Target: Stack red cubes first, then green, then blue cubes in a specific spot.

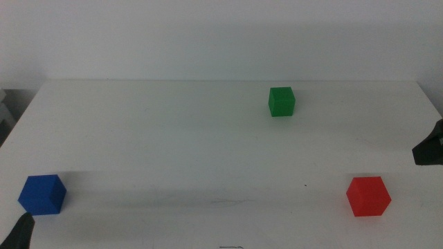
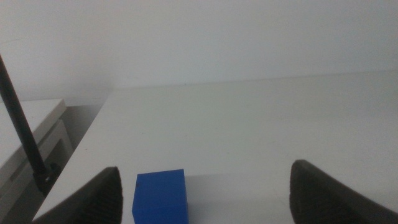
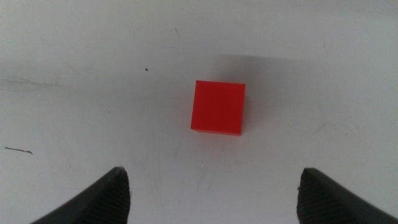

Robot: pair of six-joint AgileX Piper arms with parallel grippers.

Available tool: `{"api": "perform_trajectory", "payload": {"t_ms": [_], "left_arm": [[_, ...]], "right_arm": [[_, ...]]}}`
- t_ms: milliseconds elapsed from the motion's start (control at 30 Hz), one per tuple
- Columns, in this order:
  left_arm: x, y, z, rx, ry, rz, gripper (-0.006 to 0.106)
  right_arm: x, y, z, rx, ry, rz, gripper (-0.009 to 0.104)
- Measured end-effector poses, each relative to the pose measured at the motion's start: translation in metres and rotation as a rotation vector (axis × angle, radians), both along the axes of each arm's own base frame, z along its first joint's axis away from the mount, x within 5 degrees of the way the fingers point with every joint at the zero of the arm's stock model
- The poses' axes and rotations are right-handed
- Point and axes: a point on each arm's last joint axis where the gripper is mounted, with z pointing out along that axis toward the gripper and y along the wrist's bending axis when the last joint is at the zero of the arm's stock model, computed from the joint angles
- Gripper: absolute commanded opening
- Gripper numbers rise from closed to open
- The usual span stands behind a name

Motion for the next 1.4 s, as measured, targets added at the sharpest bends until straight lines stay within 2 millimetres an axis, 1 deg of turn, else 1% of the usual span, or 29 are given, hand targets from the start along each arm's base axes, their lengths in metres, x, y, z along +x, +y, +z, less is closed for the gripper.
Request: {"api": "perform_trajectory", "payload": {"t_ms": [367, 467, 567, 667, 833, 967, 1100, 1267, 1400], "left_arm": [[0.0, 0.0, 0.0, 0.0, 0.0, 0.0, 0.09], [0.0, 0.0, 0.0, 0.0, 0.0, 0.0, 0.09], [0.0, 0.0, 0.0, 0.0, 0.001, 0.0, 0.09], [0.0, 0.0, 0.0, 0.0, 0.001, 0.0, 0.09], [0.0, 0.0, 0.0, 0.0, 0.001, 0.0, 0.09], [0.0, 0.0, 0.0, 0.0, 0.001, 0.0, 0.09], [0.0, 0.0, 0.0, 0.0, 0.001, 0.0, 0.09], [0.0, 0.0, 0.0, 0.0, 0.001, 0.0, 0.09], [0.0, 0.0, 0.0, 0.0, 0.002, 0.0, 0.09]], "right_arm": [[0.004, 0.002, 0.0, 0.027, 0.011, -0.009, 0.089], [0.01, 0.002, 0.001, 0.037, 0.022, -0.027, 0.089], [0.019, 0.002, -0.002, 0.04, 0.053, -0.035, 0.089], [0.029, 0.004, -0.014, 0.03, 0.118, -0.04, 0.089], [0.048, 0.016, -0.038, -0.047, 0.222, -0.042, 0.089], [0.063, 0.028, -0.051, -0.12, 0.255, -0.065, 0.089], [0.078, 0.037, -0.072, -0.15, 0.299, -0.089, 0.089], [0.093, 0.041, -0.099, -0.162, 0.362, -0.099, 0.088], [0.102, 0.043, -0.115, -0.165, 0.379, -0.099, 0.086]]}}
